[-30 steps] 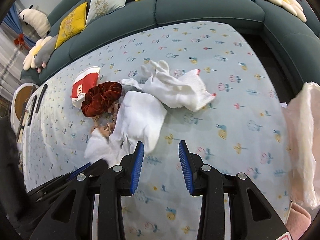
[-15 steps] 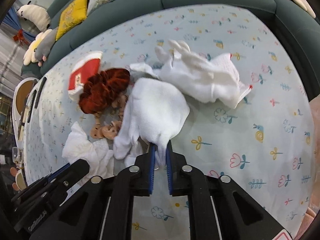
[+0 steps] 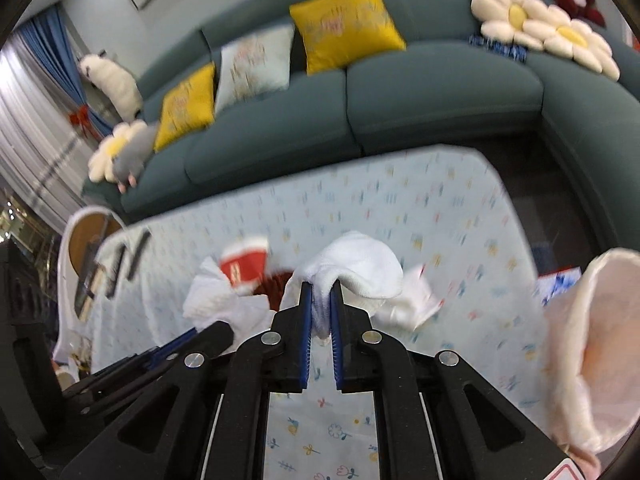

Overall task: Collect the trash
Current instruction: 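Grasp a white tissue with the left tool while the right grasps another tissue, then carry both tissues over the white bin and open both tools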

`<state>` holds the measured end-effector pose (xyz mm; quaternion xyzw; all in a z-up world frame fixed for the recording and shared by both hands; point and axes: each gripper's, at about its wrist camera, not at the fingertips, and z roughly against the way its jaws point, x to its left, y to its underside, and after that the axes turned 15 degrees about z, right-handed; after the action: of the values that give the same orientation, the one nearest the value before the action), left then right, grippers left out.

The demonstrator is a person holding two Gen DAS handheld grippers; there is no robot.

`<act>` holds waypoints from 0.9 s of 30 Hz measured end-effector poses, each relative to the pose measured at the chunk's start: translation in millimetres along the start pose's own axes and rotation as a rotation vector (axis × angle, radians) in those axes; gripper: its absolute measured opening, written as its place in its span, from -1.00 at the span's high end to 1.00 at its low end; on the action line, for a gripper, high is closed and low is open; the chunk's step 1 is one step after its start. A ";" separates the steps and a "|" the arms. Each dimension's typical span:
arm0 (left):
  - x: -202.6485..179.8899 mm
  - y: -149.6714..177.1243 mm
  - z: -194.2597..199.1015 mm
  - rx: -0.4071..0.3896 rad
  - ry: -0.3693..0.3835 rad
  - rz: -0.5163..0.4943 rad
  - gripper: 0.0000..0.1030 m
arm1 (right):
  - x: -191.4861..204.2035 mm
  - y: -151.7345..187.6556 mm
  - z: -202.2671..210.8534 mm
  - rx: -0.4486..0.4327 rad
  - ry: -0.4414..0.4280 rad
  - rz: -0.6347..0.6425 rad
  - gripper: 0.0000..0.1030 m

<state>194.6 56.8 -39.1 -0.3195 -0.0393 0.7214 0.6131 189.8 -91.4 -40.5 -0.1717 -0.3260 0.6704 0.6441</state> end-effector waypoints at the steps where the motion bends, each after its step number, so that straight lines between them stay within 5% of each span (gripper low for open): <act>1: -12.2 -1.7 8.6 -0.016 0.014 -0.018 0.72 | -3.5 -3.8 9.4 -0.018 0.003 0.000 0.84; 11: -116.4 4.7 61.7 -0.110 0.125 -0.166 0.72 | -49.4 -25.8 119.3 -0.207 0.085 -0.004 0.84; 27: -219.5 73.0 62.8 -0.081 0.188 -0.362 0.72 | -141.3 25.4 205.1 -0.278 0.209 -0.121 0.84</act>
<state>109.5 -139.7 68.6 -0.3975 -0.0680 0.5643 0.7204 53.1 -272.5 65.5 -0.3077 -0.3566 0.5575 0.6837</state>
